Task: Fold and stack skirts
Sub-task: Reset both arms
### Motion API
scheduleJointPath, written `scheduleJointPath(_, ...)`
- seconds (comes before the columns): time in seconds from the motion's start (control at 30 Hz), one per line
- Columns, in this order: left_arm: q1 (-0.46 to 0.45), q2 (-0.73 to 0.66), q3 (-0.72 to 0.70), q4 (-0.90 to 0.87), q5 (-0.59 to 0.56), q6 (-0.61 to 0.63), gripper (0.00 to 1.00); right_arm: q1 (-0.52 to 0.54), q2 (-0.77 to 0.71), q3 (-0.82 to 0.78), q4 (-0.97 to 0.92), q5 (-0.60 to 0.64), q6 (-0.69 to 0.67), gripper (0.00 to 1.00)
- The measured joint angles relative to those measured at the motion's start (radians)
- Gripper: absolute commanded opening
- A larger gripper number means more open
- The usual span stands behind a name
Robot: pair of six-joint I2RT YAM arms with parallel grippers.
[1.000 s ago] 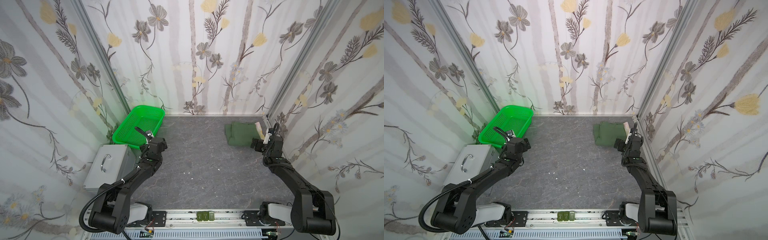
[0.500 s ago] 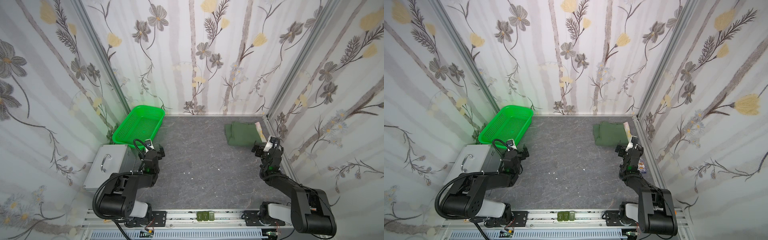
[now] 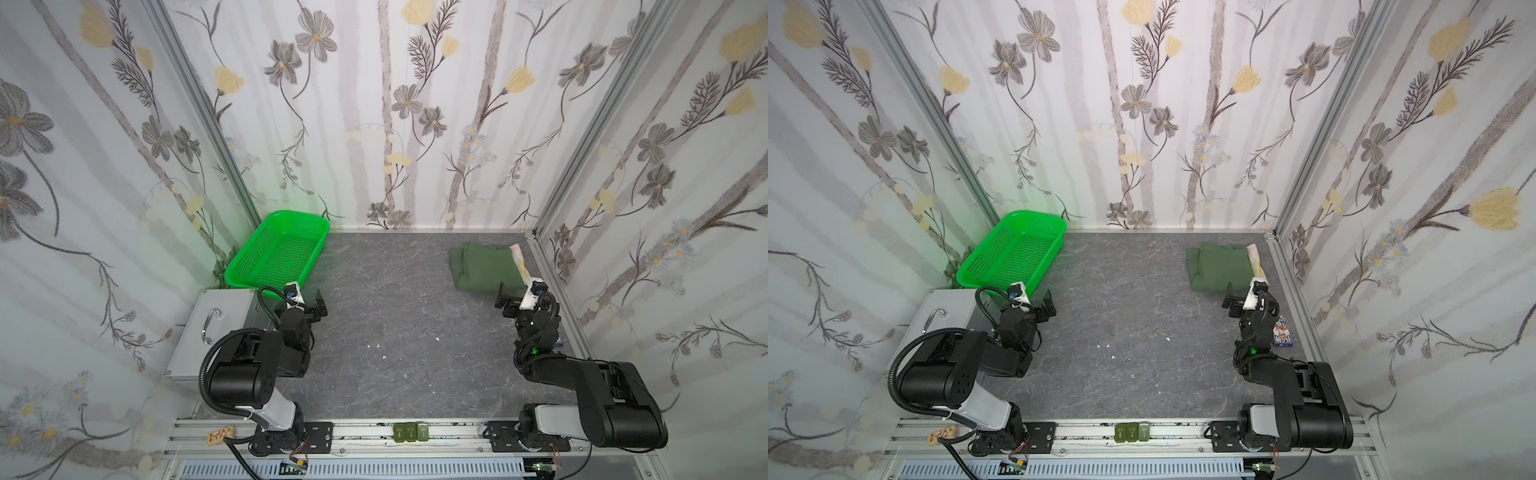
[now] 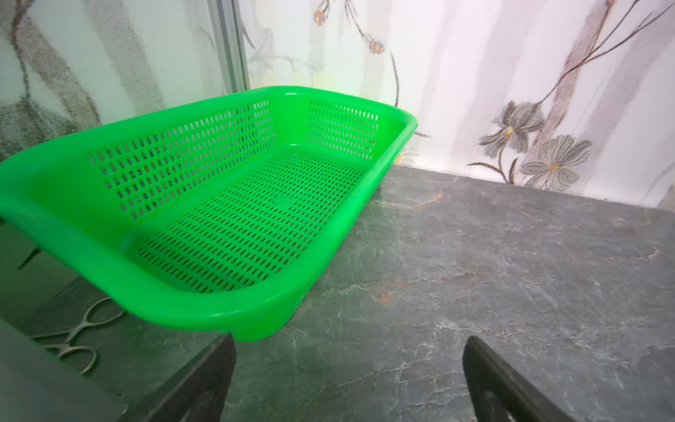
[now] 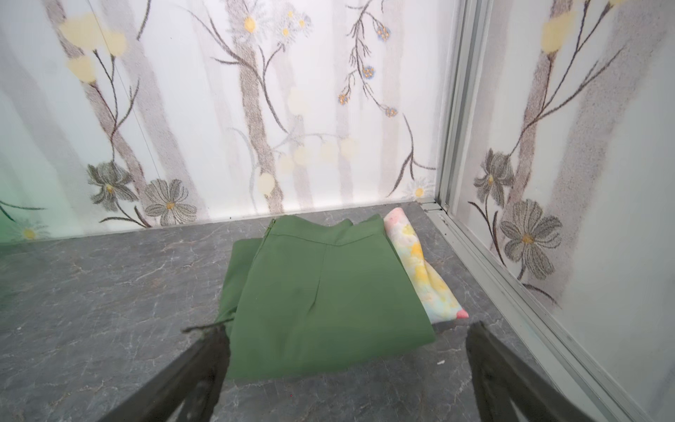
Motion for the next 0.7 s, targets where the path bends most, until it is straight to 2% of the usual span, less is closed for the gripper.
scheduleJointPath(0.7, 0.005, 0.001, 0.000, 0.033, 0.012, -0.009, 1.00, 0.002, 0.005, 0.000, 0.034, -0.014, -0.013, 1.00)
